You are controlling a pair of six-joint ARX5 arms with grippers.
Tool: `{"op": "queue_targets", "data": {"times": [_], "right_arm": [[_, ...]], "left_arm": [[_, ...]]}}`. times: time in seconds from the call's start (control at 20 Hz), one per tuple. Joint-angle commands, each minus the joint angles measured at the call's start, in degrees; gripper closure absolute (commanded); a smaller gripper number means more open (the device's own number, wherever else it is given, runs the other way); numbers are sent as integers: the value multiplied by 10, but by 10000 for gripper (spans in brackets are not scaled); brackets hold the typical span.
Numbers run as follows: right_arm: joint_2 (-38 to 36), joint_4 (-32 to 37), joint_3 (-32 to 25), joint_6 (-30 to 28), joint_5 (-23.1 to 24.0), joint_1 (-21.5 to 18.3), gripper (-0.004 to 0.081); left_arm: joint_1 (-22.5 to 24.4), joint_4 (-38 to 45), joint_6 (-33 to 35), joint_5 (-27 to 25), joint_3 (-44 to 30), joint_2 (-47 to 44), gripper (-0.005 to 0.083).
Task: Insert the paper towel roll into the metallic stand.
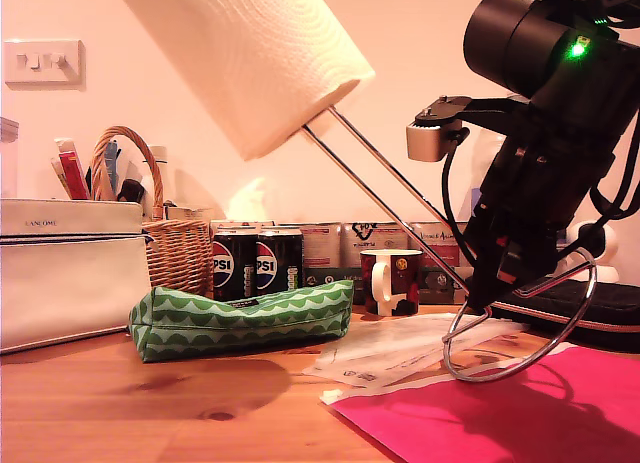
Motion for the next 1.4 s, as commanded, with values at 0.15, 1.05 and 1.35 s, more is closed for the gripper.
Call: {"op": "queue_targets", "data": {"times": [0.15,1.05,1.35], "right_arm": [[4,16,25,40,-12,12,783],[22,137,64,134,-189,33,783],[70,200,64,171,-261,35,783]], "left_arm": [[-6,1,3,-7,0,12,794],[-5,78,-76,-158,12,-2,794],[-10,57,-93,-252,31,-2,794]]}}
